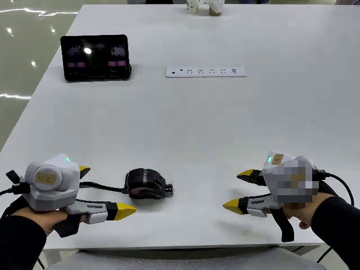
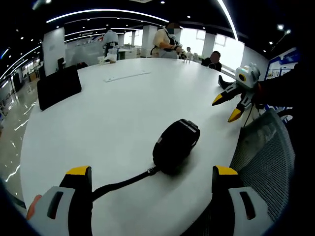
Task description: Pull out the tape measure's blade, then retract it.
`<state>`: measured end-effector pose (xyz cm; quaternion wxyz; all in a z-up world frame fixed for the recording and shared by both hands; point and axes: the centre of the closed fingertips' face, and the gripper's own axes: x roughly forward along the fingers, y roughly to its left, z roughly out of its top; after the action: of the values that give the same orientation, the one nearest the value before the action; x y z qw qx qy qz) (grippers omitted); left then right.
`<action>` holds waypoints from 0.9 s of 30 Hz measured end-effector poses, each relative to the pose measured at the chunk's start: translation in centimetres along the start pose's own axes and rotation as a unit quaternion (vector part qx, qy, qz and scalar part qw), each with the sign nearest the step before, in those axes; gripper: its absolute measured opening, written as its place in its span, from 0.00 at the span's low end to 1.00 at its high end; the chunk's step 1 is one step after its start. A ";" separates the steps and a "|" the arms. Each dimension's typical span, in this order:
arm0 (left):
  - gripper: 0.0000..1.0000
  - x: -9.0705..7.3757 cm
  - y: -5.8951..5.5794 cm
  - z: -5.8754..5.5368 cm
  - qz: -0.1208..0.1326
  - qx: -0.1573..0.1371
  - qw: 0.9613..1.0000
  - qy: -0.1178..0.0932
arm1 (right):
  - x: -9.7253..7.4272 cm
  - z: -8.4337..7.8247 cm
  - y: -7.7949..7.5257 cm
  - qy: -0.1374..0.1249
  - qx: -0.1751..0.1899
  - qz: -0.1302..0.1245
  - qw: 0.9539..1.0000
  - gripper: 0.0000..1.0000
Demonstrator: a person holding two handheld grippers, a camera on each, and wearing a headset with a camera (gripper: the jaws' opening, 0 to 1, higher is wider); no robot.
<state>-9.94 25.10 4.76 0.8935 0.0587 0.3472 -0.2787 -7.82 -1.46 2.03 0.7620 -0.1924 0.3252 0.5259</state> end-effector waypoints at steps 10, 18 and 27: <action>0.99 -1.0 0.4 -0.6 -0.010 -0.009 1.000 0.010 | -2.4 -2.0 -1.8 0.004 0.021 -0.023 1.000 0.60; 0.99 -1.2 0.3 -1.4 -0.015 -0.014 1.000 0.018 | -4.2 -4.0 -2.7 0.007 0.039 -0.037 0.999 0.68; 0.99 -1.4 1.0 -1.9 -0.009 -0.016 1.000 0.021 | -5.9 -4.7 -2.9 0.011 0.058 -0.028 0.998 0.86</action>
<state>-11.31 27.15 4.18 0.8841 0.0466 0.3710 -0.2801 -7.90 -9.51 2.63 0.7827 -0.1626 0.3584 0.4822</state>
